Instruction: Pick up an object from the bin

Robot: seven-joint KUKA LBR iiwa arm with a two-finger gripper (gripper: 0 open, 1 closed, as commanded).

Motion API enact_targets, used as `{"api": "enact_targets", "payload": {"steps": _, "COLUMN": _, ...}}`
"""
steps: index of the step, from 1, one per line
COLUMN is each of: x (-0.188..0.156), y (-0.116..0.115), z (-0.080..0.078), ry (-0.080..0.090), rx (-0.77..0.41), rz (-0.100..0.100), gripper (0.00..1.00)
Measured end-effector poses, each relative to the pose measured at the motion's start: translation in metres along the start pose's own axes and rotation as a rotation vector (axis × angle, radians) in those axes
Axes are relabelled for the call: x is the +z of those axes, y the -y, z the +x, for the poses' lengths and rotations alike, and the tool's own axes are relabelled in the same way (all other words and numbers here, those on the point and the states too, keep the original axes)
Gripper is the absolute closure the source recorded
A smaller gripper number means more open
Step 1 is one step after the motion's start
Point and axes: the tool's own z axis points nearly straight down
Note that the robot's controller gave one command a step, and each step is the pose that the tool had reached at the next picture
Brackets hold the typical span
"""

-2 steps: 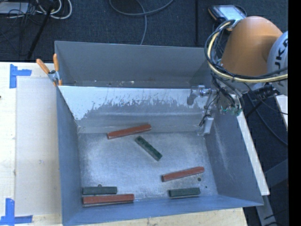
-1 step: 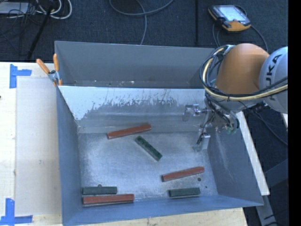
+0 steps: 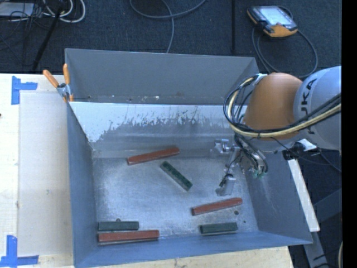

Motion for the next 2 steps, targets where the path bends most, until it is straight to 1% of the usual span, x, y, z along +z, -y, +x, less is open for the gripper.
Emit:
{"api": "enact_targets", "payload": {"steps": 1, "x": 0.019, "y": 0.0, "z": 0.017, "ry": 0.001, "rx": -0.035, "rz": 0.0, "gripper": 0.0}}
{"api": "enact_targets", "payload": {"steps": 2, "x": 0.024, "y": 0.017, "z": 0.023, "ry": 0.0, "rx": -0.317, "rz": 0.0, "gripper": 0.0}}
